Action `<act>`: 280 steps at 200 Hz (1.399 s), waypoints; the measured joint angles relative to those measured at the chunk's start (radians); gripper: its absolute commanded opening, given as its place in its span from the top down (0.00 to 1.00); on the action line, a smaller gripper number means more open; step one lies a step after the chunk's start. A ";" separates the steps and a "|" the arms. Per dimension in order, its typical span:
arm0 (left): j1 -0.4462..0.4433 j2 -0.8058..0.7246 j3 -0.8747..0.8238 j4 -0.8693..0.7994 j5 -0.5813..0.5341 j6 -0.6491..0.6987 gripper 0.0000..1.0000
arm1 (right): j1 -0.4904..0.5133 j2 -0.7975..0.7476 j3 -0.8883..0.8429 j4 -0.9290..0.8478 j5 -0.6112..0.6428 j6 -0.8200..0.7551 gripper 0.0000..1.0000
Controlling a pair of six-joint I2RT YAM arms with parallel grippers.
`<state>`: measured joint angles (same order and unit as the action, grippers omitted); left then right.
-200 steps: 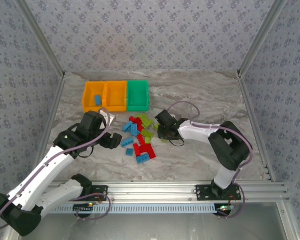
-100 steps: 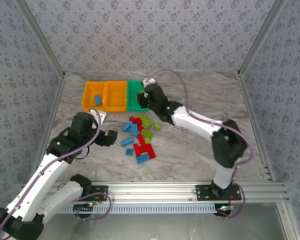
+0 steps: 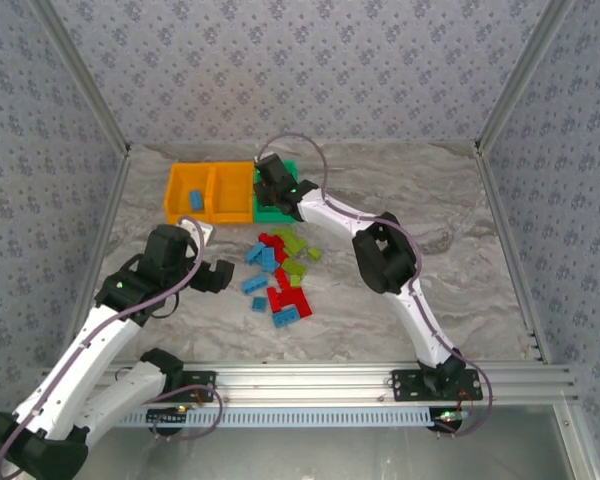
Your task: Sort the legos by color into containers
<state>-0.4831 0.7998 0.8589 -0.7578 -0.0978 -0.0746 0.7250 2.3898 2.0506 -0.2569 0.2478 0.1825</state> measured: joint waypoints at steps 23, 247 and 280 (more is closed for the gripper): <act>0.000 0.008 0.000 0.000 -0.001 0.000 0.01 | 0.002 -0.025 0.011 -0.032 0.000 0.000 0.54; -0.145 1.009 0.439 0.246 0.006 -0.026 0.34 | 0.030 -1.572 -1.431 -0.048 -0.284 0.274 0.06; -0.145 1.097 0.478 0.246 0.008 0.008 0.46 | 0.027 -1.574 -1.433 -0.056 -0.268 0.282 0.06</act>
<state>-0.6285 1.8969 1.3365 -0.5121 -0.0898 -0.0662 0.7521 0.8158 0.6174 -0.3134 -0.0200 0.4644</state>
